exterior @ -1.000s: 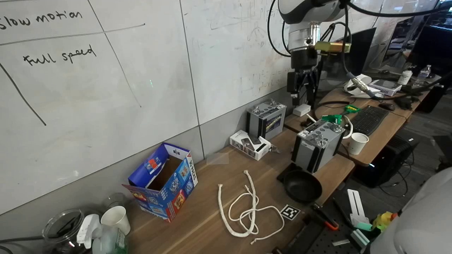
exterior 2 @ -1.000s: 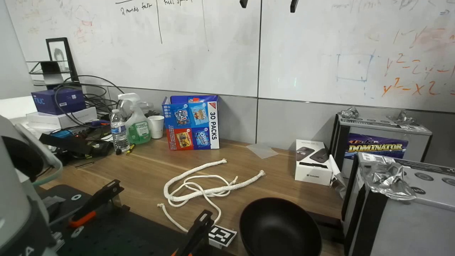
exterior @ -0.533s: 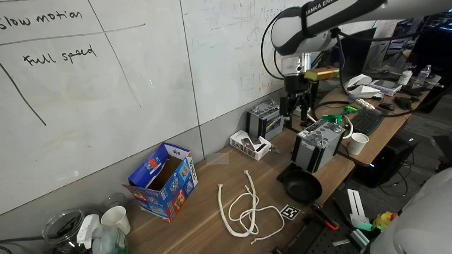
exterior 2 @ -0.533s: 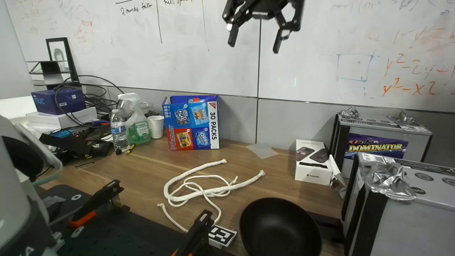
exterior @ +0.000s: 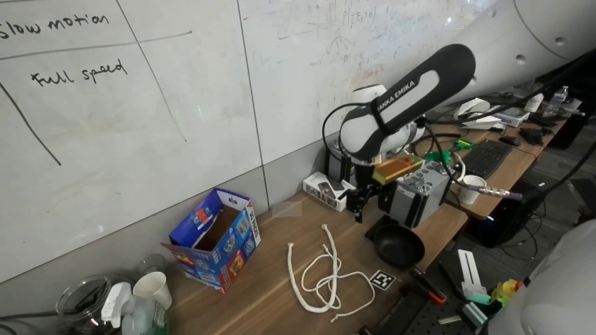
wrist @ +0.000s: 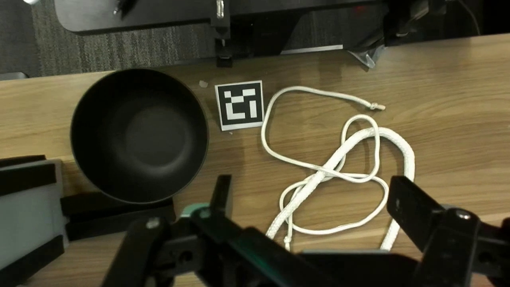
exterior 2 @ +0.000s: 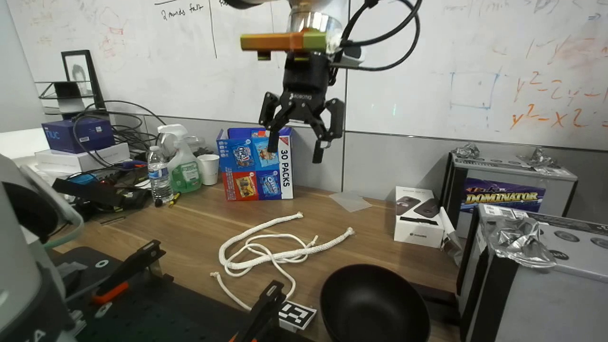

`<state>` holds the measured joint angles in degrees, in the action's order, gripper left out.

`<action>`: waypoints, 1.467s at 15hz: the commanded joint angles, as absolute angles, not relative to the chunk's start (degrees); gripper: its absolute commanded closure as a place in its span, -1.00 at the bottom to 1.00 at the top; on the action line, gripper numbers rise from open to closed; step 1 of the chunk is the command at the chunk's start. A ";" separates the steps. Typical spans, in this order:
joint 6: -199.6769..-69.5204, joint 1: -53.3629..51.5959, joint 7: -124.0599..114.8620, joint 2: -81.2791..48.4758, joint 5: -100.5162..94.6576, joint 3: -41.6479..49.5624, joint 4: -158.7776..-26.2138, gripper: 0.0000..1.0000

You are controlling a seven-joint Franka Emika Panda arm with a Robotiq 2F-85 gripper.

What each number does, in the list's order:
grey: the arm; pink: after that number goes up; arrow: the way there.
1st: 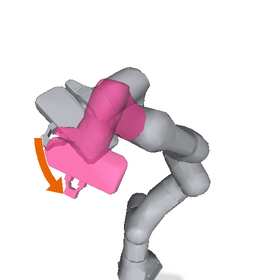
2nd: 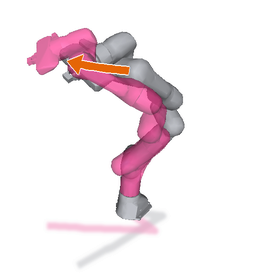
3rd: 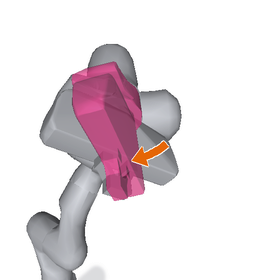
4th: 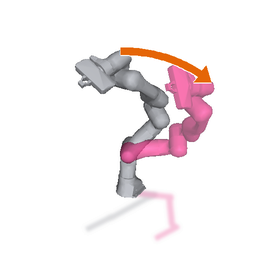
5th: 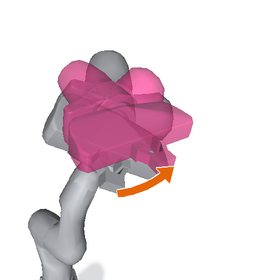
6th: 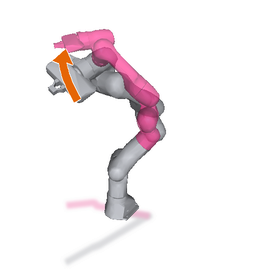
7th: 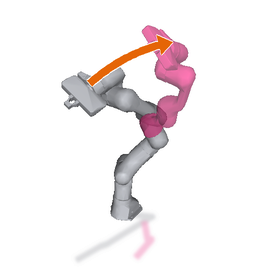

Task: Put the strings in the blue box

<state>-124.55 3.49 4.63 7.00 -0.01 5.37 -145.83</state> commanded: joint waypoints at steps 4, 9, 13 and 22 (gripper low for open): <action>-146.77 1.32 -12.38 1.14 0.56 0.85 -154.31 -1.00; -156.88 -0.42 -27.21 -6.76 0.04 0.40 -155.25 -1.00; -161.52 -3.48 -34.98 -14.39 -0.03 2.65 -153.88 -1.00; -166.43 -2.61 -30.21 -25.58 15.69 -3.70 -148.36 -1.00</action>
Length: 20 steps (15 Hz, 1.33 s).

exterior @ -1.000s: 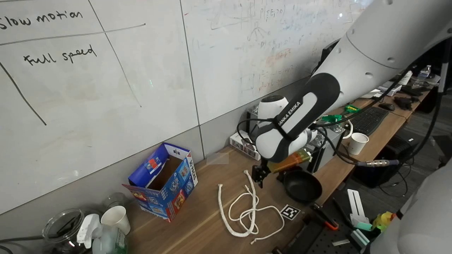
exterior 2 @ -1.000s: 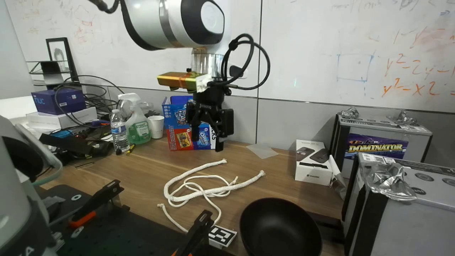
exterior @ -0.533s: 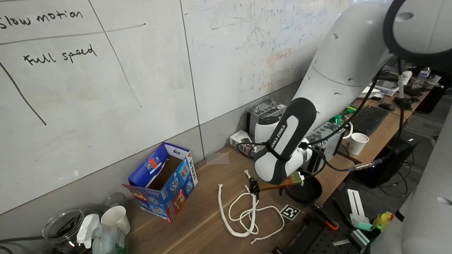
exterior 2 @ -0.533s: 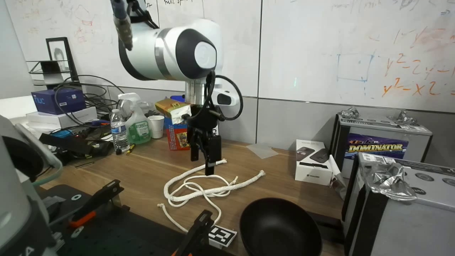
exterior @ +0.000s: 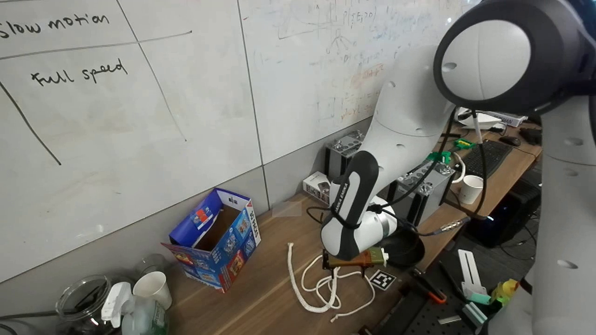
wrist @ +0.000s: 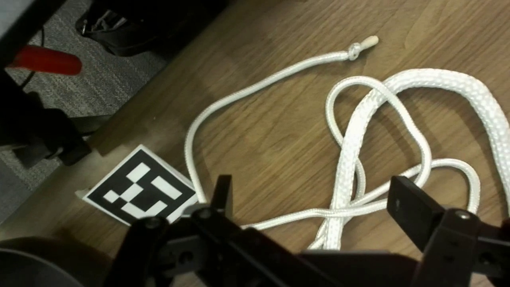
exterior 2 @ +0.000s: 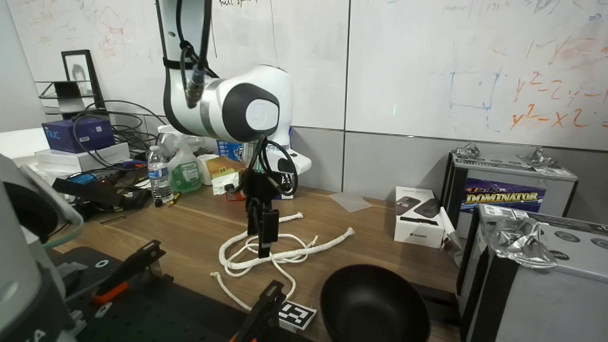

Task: Put the strings in the blue box

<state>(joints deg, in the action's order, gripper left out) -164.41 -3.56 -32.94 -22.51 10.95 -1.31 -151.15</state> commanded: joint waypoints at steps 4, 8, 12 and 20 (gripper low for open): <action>-168.36 -2.54 -28.50 -28.71 20.28 -5.47 -145.58 -1.00; -170.41 -3.77 -29.64 -32.37 21.47 -4.00 -142.68 -1.00; -171.08 -4.02 -32.27 -35.56 24.88 -3.33 -140.04 -1.00; -173.03 -3.94 -32.72 -38.39 26.75 -3.53 -138.71 -1.00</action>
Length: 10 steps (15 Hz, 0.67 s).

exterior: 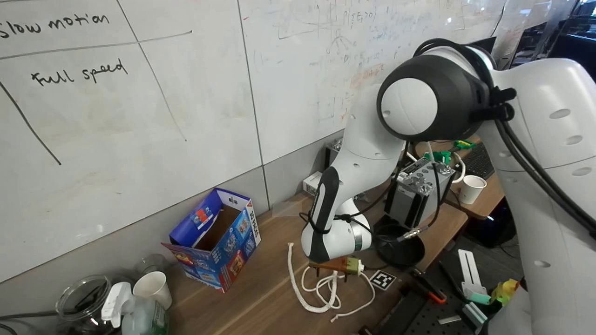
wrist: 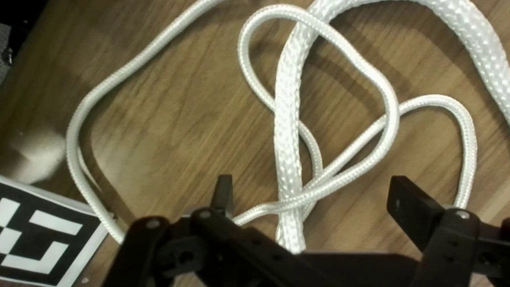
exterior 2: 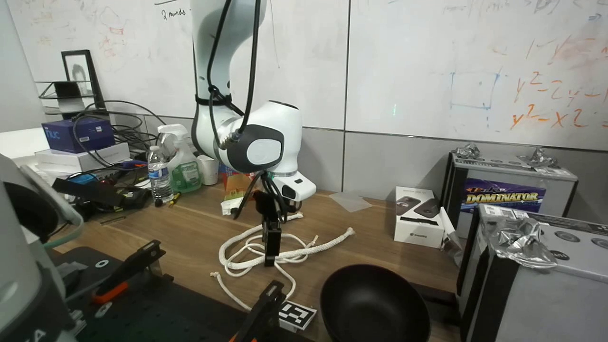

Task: Put the strings in the blue box

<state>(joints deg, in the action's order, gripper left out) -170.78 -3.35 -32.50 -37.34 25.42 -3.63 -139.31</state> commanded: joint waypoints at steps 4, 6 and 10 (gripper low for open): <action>-175.19 -3.91 -32.68 -39.03 26.80 -3.55 -139.09 -1.00; -176.03 -3.49 -32.44 -39.33 26.93 -3.93 -139.37 -1.00; -176.78 -3.70 -32.57 -39.91 26.86 -3.79 -139.51 -1.00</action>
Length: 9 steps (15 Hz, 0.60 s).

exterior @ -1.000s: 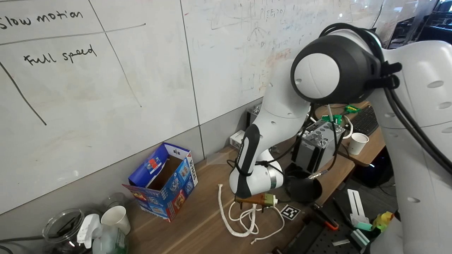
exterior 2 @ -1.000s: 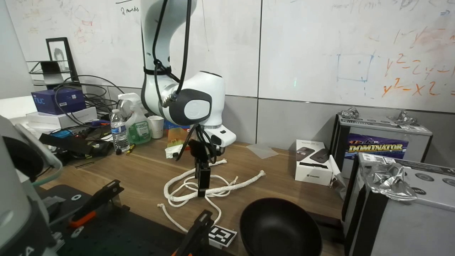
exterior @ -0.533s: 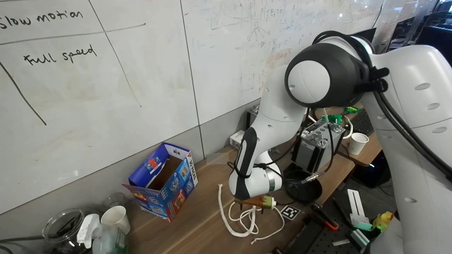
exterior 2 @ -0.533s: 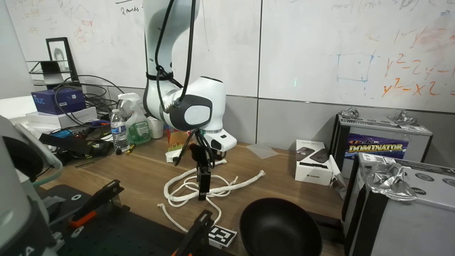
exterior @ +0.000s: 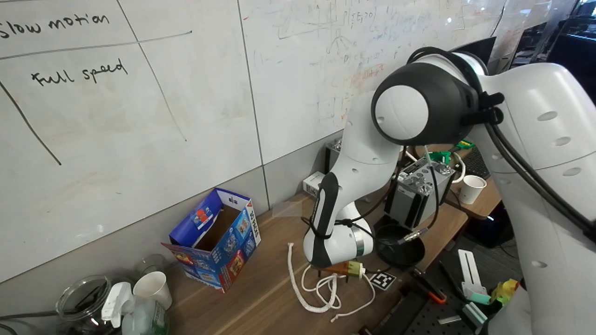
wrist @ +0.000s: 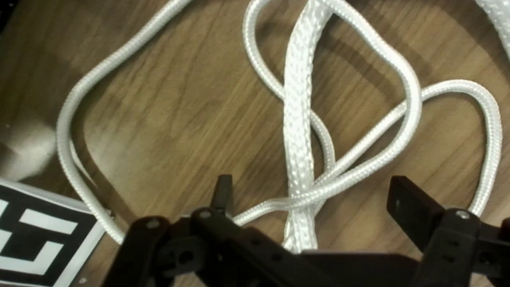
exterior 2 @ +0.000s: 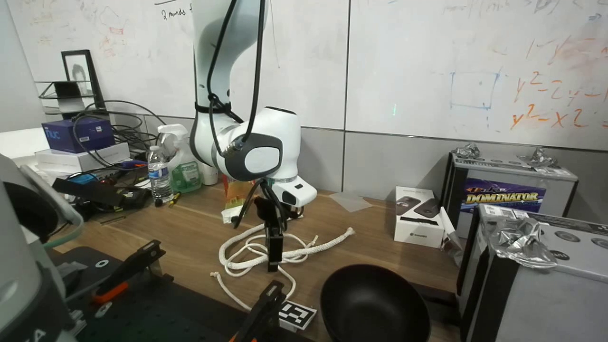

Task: Put the strings in the blue box

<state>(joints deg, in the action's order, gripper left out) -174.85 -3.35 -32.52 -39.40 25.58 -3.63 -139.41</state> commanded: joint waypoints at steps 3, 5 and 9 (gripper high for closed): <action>-176.88 -3.73 -32.62 -40.32 26.87 -3.74 -139.48 -1.00; -176.99 -3.74 -32.61 -40.45 26.85 -3.68 -139.51 -1.00; -177.31 -3.59 -32.61 -40.53 26.92 -3.75 -139.59 -1.00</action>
<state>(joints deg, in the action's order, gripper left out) -175.47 -3.35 -32.52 -40.39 25.58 -3.63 -139.41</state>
